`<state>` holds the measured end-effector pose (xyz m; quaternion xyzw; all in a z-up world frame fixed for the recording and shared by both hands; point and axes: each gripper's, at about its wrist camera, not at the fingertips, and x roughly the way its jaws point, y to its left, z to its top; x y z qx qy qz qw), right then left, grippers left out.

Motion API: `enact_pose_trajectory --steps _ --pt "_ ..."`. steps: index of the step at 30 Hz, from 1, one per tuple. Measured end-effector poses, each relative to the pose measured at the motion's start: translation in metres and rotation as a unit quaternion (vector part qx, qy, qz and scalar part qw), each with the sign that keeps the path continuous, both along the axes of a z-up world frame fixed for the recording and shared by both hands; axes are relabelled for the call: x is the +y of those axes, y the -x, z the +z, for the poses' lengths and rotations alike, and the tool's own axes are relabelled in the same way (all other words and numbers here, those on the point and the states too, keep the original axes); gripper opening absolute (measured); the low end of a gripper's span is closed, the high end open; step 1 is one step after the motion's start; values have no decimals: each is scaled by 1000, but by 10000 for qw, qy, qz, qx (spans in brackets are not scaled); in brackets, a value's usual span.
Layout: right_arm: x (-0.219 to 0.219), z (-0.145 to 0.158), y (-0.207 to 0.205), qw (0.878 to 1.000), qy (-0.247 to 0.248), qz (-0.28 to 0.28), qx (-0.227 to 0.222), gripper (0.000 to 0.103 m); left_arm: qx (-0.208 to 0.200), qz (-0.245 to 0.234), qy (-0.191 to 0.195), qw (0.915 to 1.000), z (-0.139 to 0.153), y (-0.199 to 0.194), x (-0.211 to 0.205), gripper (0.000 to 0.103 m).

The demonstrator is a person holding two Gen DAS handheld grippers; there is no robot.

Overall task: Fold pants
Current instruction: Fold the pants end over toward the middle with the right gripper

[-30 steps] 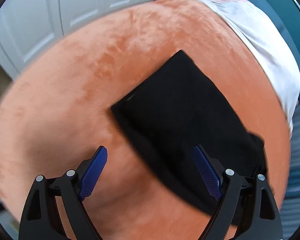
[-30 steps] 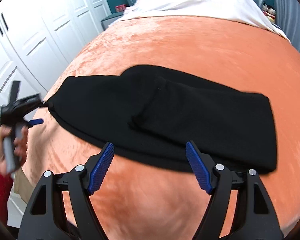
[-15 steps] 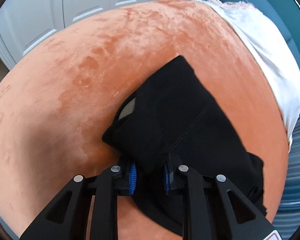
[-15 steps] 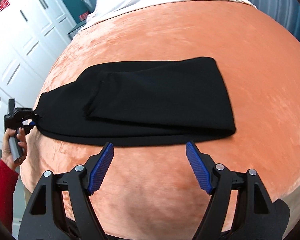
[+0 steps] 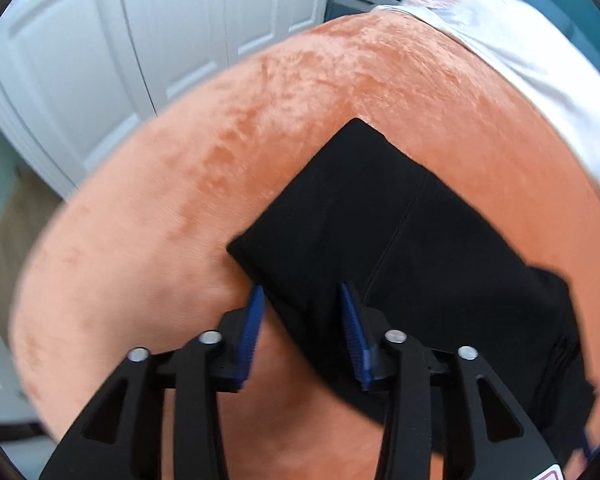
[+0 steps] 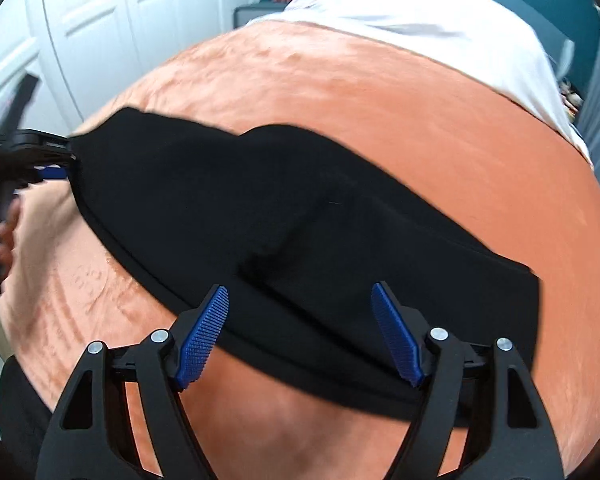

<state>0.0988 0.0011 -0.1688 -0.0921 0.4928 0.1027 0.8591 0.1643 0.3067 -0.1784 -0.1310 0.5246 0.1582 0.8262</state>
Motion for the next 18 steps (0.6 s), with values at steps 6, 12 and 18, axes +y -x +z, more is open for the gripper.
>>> enact_pose_trajectory --steps 6,12,18 --pt "14 -40 -33 9991 51 -250 342 29 114 -409 -506 9978 8 12 -15 57" --pt "12 -24 -44 9966 -433 -631 299 16 228 -485 -250 9983 2 19 -6 66" --pt "46 -17 -52 9979 -483 -393 200 16 243 -419 -18 9988 -3 30 0 66"
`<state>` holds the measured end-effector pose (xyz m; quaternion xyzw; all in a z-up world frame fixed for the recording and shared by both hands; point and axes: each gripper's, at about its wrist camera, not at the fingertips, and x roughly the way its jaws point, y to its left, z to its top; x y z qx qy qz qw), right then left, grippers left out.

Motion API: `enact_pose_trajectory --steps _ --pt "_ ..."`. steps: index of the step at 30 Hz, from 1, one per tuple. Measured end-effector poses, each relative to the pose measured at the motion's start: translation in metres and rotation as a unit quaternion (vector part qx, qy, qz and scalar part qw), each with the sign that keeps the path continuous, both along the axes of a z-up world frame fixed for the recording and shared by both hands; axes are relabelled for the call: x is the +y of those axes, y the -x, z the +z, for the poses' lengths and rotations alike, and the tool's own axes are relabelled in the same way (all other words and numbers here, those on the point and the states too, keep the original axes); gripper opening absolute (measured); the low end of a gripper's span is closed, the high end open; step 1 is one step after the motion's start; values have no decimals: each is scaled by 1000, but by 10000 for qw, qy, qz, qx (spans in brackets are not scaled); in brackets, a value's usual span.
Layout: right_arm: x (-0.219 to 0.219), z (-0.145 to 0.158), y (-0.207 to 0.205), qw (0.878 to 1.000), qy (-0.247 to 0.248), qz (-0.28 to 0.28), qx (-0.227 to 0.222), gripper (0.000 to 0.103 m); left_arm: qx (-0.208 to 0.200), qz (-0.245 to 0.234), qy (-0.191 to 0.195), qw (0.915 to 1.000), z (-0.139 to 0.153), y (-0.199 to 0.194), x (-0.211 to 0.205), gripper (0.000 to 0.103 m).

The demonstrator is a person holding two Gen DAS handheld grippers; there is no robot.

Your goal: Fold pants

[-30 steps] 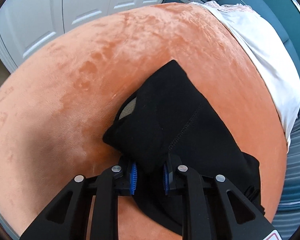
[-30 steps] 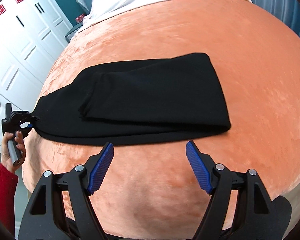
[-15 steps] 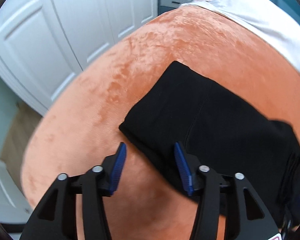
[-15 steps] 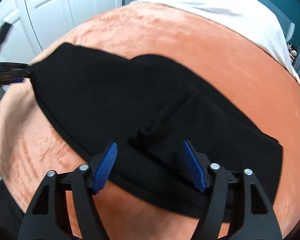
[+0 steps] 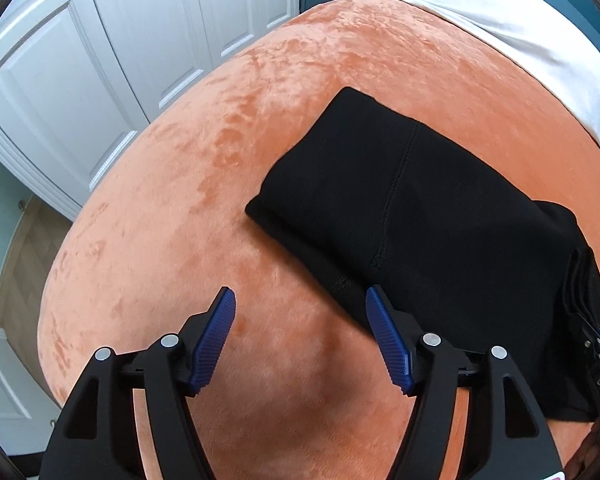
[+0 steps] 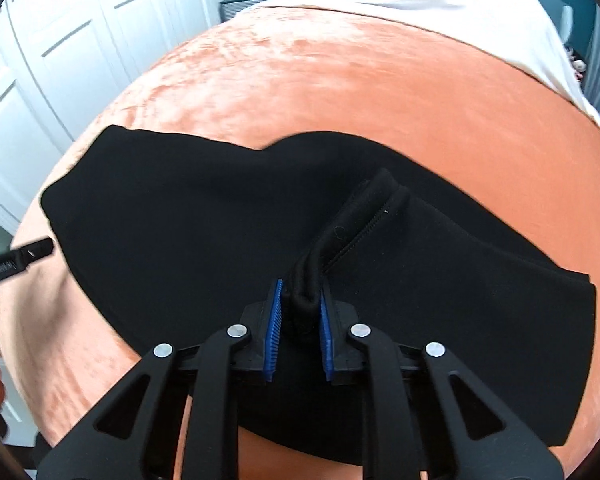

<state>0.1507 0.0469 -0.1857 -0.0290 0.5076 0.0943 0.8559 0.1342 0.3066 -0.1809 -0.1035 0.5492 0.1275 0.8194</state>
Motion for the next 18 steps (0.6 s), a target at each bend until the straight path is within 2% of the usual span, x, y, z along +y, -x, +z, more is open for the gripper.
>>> enact_pose_trajectory --steps 3,4,5,6,8,10,11,12,13,16,18 --pt "23 -22 -6 9992 264 187 214 19 12 -10 -107 9999 0 4 -1 66" --pt "27 -27 -5 9992 327 196 143 21 23 -29 -175 9998 1 5 -3 66" --pt "28 -25 -2 9992 319 220 29 26 30 -34 -217 9998 3 7 -4 66" --pt "29 -22 0 9994 245 248 24 36 19 -40 -225 9997 5 9 -4 66" --pt "23 -7 10 9994 -182 298 60 53 -38 -91 -236 9997 10 13 -7 66" --pt "-5 17 30 9967 -804 88 -39 53 -108 -139 -305 9994 17 18 -11 66" --pt "-30 28 40 9939 -1076 -213 -129 51 -146 -172 -348 9991 21 20 -15 67" --pt "-49 34 48 9911 -1229 -468 -189 37 -190 -224 -403 9988 25 24 -20 68" --pt "-82 40 56 9869 -1338 -868 -232 31 -234 -268 -450 9984 29 25 -26 69" --pt "-170 42 73 9748 -1017 -1947 -382 27 -349 -424 -602 9967 39 31 -48 71" --pt "-221 31 75 9631 -866 -2528 -312 27 -417 -526 -684 9954 45 34 -68 73"
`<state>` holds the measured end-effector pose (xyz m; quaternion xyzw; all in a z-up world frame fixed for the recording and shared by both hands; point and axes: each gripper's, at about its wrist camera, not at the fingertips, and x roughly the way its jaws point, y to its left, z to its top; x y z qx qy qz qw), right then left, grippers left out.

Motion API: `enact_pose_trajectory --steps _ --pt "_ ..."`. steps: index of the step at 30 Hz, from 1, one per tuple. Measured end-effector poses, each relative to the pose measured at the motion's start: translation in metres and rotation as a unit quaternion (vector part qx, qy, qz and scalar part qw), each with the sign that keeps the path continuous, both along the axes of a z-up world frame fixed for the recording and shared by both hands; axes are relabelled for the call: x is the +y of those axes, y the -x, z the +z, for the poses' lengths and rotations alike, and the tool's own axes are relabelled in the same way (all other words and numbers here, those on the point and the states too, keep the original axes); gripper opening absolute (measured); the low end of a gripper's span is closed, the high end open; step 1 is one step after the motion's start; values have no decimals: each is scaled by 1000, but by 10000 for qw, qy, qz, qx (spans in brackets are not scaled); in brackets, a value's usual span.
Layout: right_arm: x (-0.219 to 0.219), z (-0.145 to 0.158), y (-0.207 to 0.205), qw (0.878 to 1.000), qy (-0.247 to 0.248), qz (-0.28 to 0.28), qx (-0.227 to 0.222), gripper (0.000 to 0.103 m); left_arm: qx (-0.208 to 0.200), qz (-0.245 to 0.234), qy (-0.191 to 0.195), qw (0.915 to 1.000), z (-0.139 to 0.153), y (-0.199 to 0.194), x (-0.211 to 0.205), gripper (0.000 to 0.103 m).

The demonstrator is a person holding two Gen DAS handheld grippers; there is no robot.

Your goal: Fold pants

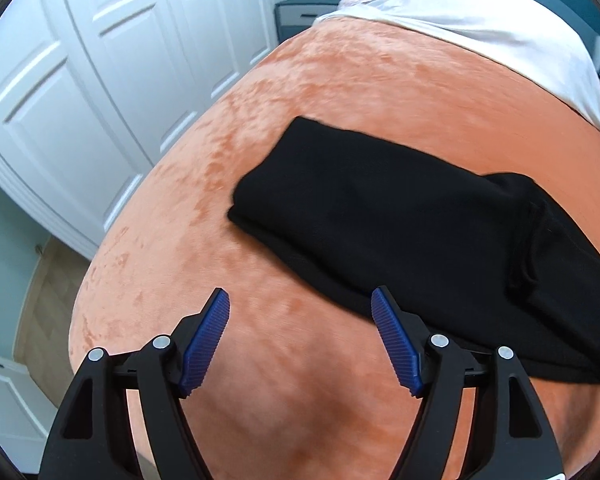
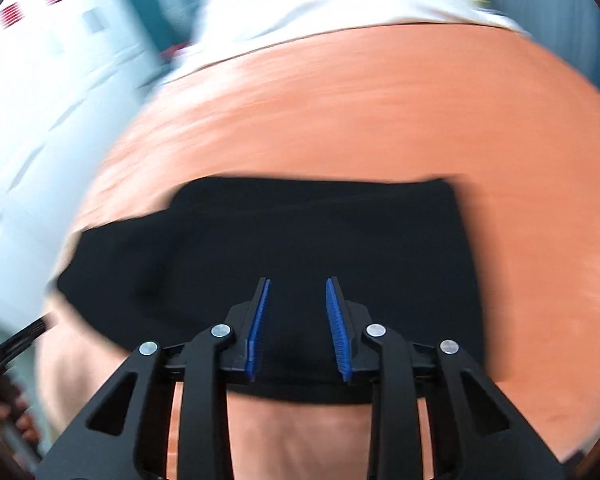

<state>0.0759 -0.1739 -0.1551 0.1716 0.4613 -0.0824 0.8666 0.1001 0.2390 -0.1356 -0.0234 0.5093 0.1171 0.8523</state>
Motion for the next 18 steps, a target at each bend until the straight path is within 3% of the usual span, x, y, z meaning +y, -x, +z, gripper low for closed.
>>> enact_pose_trajectory --steps 1,3,4,6,9,11,13,14,16,18 --pt "-20 -11 -1 9997 62 -204 85 27 -3 -25 -5 10000 2 1 -8 75" --pt "-34 -48 -12 9972 288 -13 685 24 7 -67 36 10000 4 4 -25 78" --pt "-33 -55 -13 9970 453 122 622 24 46 -97 57 9999 5 4 -34 78" --pt "-17 -41 -18 9946 807 293 580 27 137 -187 9 9997 5 3 -49 78" --pt "12 -14 -39 9957 530 746 106 27 124 -344 -159 9992 8 7 -69 79" --pt "37 -16 -54 9922 599 1088 90 27 128 -443 -199 9987 8 7 -80 80" --pt "63 -43 -80 9846 712 1515 513 28 182 -536 -176 9982 7 6 -86 80" --pt "77 -57 -89 9804 1060 1520 665 30 203 -551 -197 9981 6 6 -88 80" --pt "95 -41 -92 9767 1363 1596 454 30 213 -618 -209 9976 7 8 -88 80" --pt "103 -21 -101 9829 662 1714 142 27 173 -661 -284 9973 7 10 -86 83"
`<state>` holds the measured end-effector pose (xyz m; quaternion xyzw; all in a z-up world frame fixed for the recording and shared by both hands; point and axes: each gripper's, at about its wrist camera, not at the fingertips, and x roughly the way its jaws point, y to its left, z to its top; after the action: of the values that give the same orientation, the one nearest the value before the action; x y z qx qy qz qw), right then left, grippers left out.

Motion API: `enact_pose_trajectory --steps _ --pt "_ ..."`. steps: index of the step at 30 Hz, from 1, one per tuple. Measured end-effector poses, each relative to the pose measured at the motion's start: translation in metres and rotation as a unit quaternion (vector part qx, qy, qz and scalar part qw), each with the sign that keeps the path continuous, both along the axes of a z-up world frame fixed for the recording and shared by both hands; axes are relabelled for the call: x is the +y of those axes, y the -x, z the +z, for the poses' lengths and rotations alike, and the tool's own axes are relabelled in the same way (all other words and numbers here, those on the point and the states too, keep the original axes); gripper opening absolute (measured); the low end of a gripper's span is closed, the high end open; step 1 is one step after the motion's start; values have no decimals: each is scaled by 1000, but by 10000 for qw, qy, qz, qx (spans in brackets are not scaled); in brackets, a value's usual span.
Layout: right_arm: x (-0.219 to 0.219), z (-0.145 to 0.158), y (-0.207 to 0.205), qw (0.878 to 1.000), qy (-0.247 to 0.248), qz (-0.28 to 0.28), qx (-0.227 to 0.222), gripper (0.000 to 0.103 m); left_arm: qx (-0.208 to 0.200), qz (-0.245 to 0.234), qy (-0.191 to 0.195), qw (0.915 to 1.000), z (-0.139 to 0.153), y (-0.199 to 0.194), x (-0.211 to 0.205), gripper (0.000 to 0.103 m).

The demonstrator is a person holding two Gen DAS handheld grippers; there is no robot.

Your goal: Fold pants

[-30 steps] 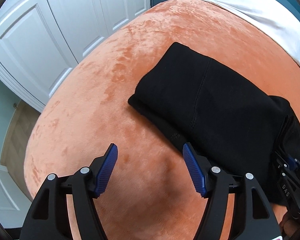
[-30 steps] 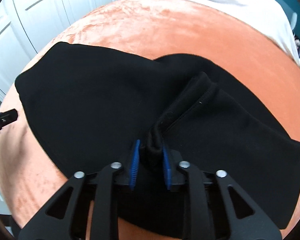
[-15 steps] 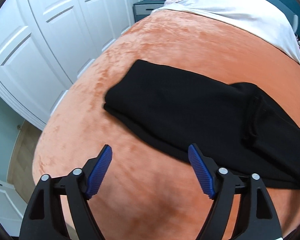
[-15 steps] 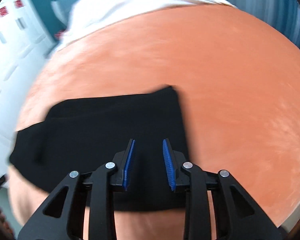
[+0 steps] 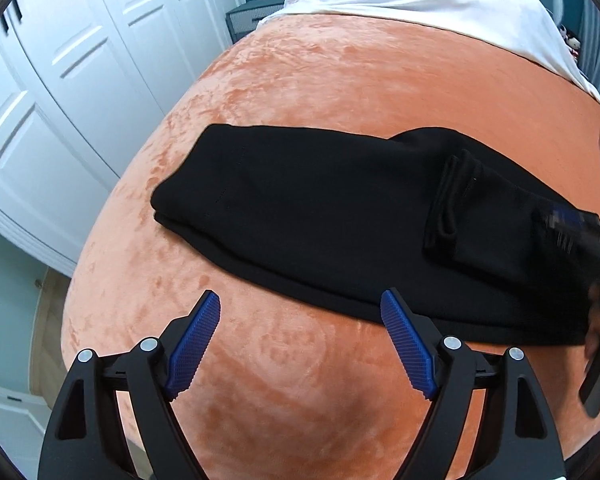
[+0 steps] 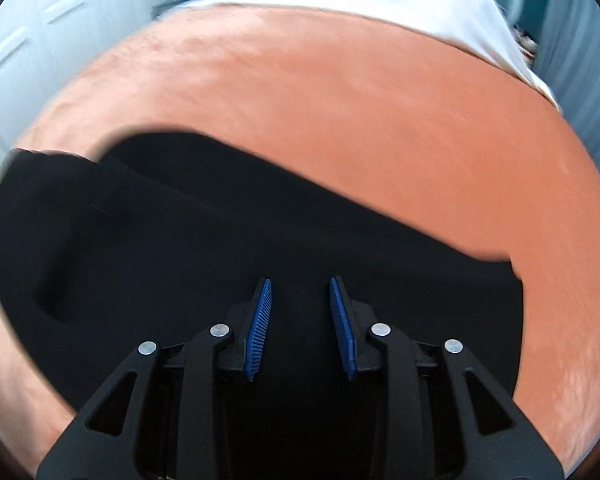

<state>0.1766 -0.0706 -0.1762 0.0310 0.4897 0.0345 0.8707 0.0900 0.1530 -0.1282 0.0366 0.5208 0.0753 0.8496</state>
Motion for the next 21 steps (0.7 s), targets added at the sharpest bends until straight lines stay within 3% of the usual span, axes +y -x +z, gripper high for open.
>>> enact_pose_trajectory --steps 3,5,9,11,13,18,20,21 --pt "16 -1 -19 10000 -53 35 -50 28 7 -10 -175 9998 -4 1 8 84" --pt "35 -27 -36 9996 -21 47 278 28 49 54 -99 9999 -7 0 19 84" --pt "84 -31 -27 9948 975 290 -3 27 50 247 -47 9997 -8 1 42 84" --pt "110 -35 -21 9869 1463 676 -113 17 63 336 -124 9993 -11 1 55 84" --pt "117 -36 -23 9788 1800 963 -171 16 88 395 -230 9989 -14 1 65 84" --pt "84 -11 -35 9973 570 427 -184 15 76 537 -291 9981 -17 0 88 84" --pt "93 -33 -43 9952 743 626 70 15 143 679 -122 9975 -21 -3 99 84" --pt "99 -33 -45 9934 914 694 -42 15 182 720 -6 9972 -23 -5 102 84"
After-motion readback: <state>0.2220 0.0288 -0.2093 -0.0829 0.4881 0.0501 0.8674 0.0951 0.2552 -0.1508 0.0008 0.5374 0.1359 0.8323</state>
